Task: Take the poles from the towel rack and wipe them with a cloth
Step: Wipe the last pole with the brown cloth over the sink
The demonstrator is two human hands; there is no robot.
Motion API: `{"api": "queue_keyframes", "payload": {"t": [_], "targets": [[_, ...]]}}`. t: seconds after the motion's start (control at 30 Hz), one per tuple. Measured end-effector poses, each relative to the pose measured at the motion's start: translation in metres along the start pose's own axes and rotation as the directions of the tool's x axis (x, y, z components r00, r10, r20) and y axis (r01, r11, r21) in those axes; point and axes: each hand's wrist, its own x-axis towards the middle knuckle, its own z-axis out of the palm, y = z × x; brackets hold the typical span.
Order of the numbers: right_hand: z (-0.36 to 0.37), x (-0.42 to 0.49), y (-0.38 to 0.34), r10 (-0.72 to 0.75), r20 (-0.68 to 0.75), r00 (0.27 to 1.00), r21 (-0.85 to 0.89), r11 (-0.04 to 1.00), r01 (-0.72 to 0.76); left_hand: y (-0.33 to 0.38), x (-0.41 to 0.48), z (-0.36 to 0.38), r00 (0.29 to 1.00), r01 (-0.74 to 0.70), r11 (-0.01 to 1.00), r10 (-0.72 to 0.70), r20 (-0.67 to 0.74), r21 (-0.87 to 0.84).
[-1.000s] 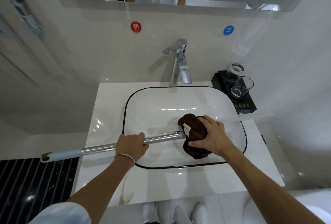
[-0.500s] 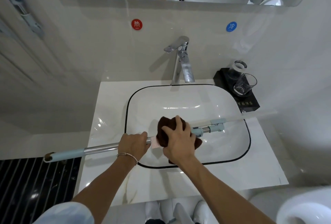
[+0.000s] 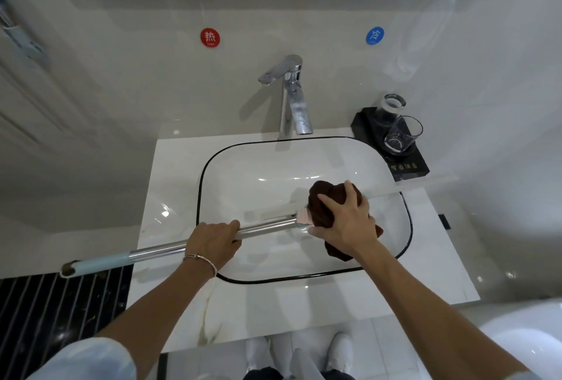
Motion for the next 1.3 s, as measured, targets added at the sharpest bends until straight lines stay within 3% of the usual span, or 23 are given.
{"api": "queue_keyframes", "payload": {"t": [0.17,0.27,0.47,0.57,0.7,0.83,1.0,1.13,1.2,1.3], "targets": [[0.001,0.004,-0.002,0.042,-0.064,0.997,0.066,0.997,-0.038,0.018,0.001,-0.016,0.983,0.163,0.975,-0.147,0.109,-0.151],[0.006,0.003,-0.004,0.038,-0.168,0.985,0.068,0.997,-0.027,0.056,0.019,-0.028,0.993,0.103,0.969,-0.088,0.078,-0.226],[-0.002,0.005,0.002,-0.06,-0.125,0.99,0.025,0.998,0.064,0.127,0.072,-0.019,0.948,0.16,0.987,-0.146,0.283,-0.025],[-0.018,0.009,0.024,-0.091,-0.082,0.992,0.043,0.995,0.095,0.138,0.075,-0.008,0.985,0.108,0.994,-0.106,0.137,-0.01],[-0.048,0.023,0.083,0.04,-0.111,0.993,0.036,0.999,-0.036,0.14,0.075,0.003,1.0,0.016,1.0,-0.015,0.024,-0.019],[-0.059,0.029,0.124,0.166,-0.125,0.978,0.04,0.986,-0.162,0.145,0.079,-0.002,0.991,0.071,0.994,-0.062,0.118,-0.08],[-0.034,0.017,0.07,-0.098,-0.047,0.994,-0.096,0.991,0.093,0.156,0.081,-0.006,0.974,0.141,0.988,-0.126,0.19,-0.067],[-0.033,0.017,0.077,-0.177,-0.046,0.983,-0.066,0.983,0.174,0.148,0.078,-0.008,0.972,0.145,0.987,-0.129,0.195,-0.07],[-0.041,0.024,0.103,-0.148,-0.06,0.987,-0.046,0.988,0.145,0.149,0.078,-0.009,0.972,0.141,0.988,-0.126,0.199,-0.063],[-0.063,0.038,0.154,0.053,-0.146,0.988,0.052,0.998,-0.046,0.148,0.081,-0.01,0.975,0.15,0.987,-0.137,0.178,-0.065]]}}
